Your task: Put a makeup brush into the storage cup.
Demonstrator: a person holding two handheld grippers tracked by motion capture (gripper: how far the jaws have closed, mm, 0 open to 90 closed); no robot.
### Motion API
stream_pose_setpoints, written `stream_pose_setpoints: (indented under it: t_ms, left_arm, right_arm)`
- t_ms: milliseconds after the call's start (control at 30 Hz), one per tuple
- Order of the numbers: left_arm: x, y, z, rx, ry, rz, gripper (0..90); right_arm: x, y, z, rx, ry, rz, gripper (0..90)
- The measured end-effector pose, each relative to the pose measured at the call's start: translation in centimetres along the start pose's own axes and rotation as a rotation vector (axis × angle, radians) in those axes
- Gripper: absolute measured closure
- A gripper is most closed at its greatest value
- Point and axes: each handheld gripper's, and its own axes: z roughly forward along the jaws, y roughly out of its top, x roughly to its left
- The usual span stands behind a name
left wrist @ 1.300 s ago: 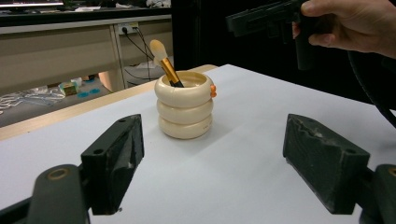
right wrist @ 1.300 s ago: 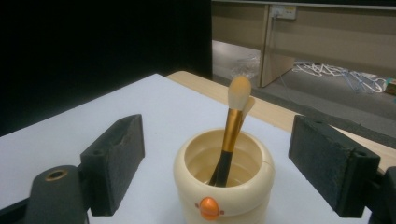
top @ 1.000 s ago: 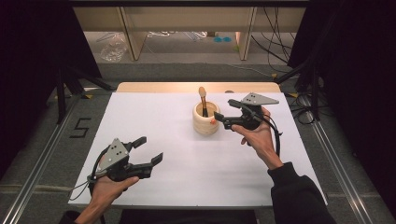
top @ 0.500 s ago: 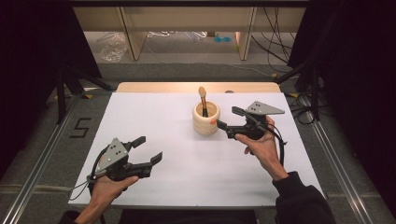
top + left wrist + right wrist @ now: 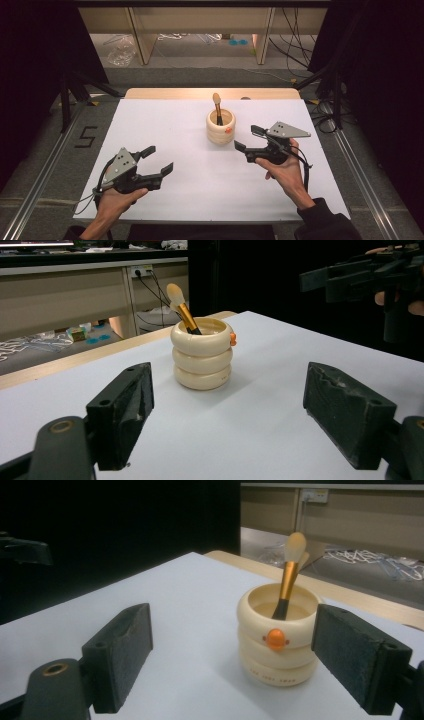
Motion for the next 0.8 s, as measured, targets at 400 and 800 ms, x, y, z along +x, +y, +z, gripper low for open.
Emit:
stream_pose_setpoints:
  t_ms: [400,800]
  left_arm:
    - [0.1,0.0,0.0,0.001,0.000,0.007,20.3]
    - [0.2,0.0,0.0,-0.006,0.000,0.011,20.2]
  right_arm:
    - [1.3,-1.7,-1.5,0.024,0.015,0.023,17.3]
    - [2.5,-2.7,-2.5,0.020,0.005,0.001,17.4]
